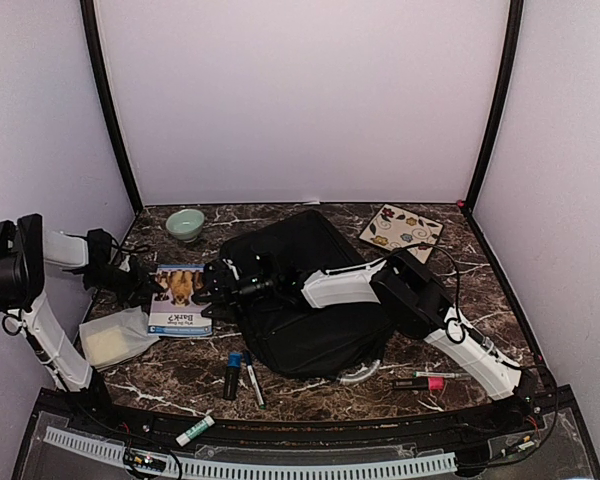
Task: Pack the student bag
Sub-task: Pick up the book at the center of the board.
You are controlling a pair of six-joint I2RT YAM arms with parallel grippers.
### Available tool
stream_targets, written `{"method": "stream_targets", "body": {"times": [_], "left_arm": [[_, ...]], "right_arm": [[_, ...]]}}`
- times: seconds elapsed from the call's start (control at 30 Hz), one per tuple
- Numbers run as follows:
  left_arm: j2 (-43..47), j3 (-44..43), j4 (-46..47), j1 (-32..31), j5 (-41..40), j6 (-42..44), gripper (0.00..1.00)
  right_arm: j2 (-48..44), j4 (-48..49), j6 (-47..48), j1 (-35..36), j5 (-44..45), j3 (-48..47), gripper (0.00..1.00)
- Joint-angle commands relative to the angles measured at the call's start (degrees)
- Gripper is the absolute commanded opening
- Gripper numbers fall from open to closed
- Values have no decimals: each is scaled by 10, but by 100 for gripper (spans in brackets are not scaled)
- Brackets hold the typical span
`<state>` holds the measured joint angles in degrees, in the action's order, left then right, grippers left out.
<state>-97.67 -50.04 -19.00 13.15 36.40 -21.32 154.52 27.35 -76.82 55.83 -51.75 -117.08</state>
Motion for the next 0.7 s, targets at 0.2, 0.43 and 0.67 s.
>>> {"method": "stream_targets", "body": {"times": [0.2, 0.43, 0.67], "left_arm": [[53, 24, 41, 1, 65, -13, 14], [96, 35, 63, 1, 101, -35, 5], [105, 56, 99, 0, 143, -58, 0]], "right_arm": [[49, -50, 13, -18, 25, 38, 65], [40, -50, 21, -20, 25, 44, 65], [33, -42, 22, -22, 26, 52, 66]]}}
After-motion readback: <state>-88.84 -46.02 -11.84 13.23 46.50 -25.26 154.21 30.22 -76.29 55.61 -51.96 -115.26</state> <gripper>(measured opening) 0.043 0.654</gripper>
